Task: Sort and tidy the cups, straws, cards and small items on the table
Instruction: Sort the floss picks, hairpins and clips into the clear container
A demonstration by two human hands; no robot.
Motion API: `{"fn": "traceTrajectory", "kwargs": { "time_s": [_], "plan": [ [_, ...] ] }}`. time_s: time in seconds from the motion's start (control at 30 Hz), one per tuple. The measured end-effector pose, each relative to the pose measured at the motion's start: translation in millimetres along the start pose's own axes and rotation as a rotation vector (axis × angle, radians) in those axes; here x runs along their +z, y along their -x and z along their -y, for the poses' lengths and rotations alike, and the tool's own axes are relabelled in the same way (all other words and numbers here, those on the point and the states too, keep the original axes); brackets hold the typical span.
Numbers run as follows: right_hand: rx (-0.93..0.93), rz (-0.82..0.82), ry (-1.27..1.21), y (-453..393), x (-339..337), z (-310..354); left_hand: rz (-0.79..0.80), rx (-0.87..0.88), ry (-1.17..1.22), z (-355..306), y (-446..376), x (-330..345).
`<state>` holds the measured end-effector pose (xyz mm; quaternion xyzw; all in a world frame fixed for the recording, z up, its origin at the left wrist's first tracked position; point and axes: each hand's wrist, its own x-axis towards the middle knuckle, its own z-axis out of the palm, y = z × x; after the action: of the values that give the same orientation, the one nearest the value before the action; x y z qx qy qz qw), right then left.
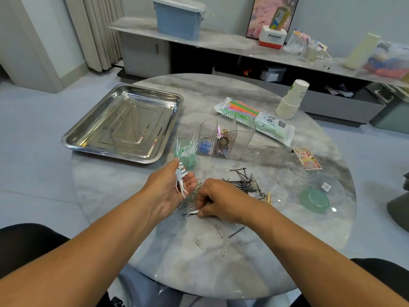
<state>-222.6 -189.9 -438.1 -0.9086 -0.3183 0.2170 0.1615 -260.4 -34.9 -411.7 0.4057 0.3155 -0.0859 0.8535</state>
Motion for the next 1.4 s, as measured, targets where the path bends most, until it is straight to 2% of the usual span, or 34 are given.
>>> {"fn": "traceTrajectory", "kwargs": {
  "time_s": [0.1, 0.27, 0.4, 0.5, 0.57, 0.63, 0.7, 0.73, 0.83, 0.97, 1.1, 1.17, 1.4],
  "plan": [
    [0.009, -0.037, -0.001, 1.5, -3.1, -3.2, -0.017, 0.001, -0.014, 0.4, -2.0, -3.1],
    [0.076, -0.226, -0.175, 9.3, -18.0, -13.4, -0.009, 0.001, -0.047, 1.7, -1.5, -1.4],
    [0.154, -0.435, -0.513, 17.0, -28.3, -15.3, 0.016, -0.04, -0.029, 3.7, 1.0, 5.4],
    [0.097, -0.642, -0.707, 21.0, -23.1, -6.5, 0.056, -0.084, -0.017, 5.4, 4.6, 11.6],
    [-0.073, -0.81, -0.542, 22.7, -14.2, 0.2, 0.118, -0.127, 0.022, 6.7, 7.3, 15.4],
    [-0.285, -0.901, -0.164, 24.3, -5.9, 1.6, 0.187, -0.165, 0.083, 7.7, 9.6, 19.0],
    [-0.383, -0.927, 0.093, 24.1, -0.5, -0.6, 0.22, -0.178, 0.108, 8.9, 11.1, 22.0],
    [-0.37, -0.943, 0.109, 24.1, 1.1, -0.7, 0.234, -0.173, 0.121, 9.1, 11.8, 23.6],
    [-0.153, -1.0, -0.125, 26.1, 2.9, 7.1, 0.236, -0.132, 0.193, 7.9, 11.3, 26.6],
    [0.128, -0.924, -0.4, 27.7, -2.5, 11.2, 0.199, -0.096, 0.204, 8.1, 5.9, 25.3],
    [0.23, -0.829, -0.951, 27.6, -10.2, 24.2, 0.167, -0.061, 0.175, 13.6, 4.5, 27.9],
    [0.24, -0.781, -1.142, 26.7, -8.4, 30.7, 0.175, -0.044, 0.217, 15.9, 4.8, 30.4],
    [0.368, -0.806, -1.102, 24.1, 4.4, 38.5, 0.069, 0.078, 0.314, 19.0, 5.4, 44.7]
  ]
}}
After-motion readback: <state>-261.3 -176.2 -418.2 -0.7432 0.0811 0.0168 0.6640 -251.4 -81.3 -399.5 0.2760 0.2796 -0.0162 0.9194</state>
